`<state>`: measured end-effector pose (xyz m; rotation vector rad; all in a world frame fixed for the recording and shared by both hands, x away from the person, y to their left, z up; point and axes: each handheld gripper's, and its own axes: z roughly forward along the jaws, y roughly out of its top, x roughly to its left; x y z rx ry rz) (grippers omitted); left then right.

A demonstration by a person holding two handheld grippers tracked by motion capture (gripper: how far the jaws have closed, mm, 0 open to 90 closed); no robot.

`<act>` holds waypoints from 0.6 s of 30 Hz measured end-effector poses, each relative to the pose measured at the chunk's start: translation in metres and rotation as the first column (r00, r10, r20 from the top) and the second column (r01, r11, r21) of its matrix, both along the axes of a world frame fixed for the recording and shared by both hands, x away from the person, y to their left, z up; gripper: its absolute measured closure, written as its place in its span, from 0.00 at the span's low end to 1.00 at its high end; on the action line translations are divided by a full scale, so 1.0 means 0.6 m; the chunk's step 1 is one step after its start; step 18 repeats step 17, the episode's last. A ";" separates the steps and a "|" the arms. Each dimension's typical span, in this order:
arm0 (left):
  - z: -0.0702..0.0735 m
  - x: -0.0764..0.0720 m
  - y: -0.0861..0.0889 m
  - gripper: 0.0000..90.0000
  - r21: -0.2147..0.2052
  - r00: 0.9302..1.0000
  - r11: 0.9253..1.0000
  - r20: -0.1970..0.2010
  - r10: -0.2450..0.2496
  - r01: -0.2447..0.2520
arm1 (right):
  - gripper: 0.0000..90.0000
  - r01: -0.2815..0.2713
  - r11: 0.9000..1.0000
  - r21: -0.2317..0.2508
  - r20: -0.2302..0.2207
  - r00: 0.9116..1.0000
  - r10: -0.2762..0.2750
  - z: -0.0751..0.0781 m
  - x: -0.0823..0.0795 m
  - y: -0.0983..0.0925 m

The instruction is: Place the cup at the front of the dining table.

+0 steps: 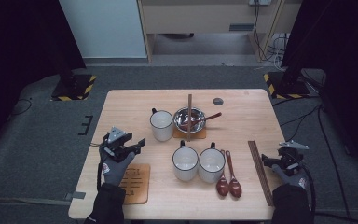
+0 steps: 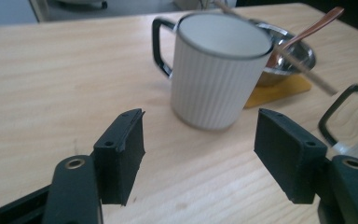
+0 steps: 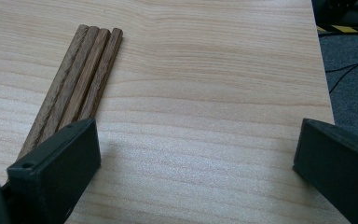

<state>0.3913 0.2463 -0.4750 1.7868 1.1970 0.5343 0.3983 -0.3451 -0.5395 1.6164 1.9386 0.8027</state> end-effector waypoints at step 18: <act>-0.064 -0.013 0.052 0.29 0.151 0.991 0.986 -0.105 0.081 -0.065 | 0.01 -0.001 1.000 0.000 0.000 1.000 0.001 0.000 0.000 0.000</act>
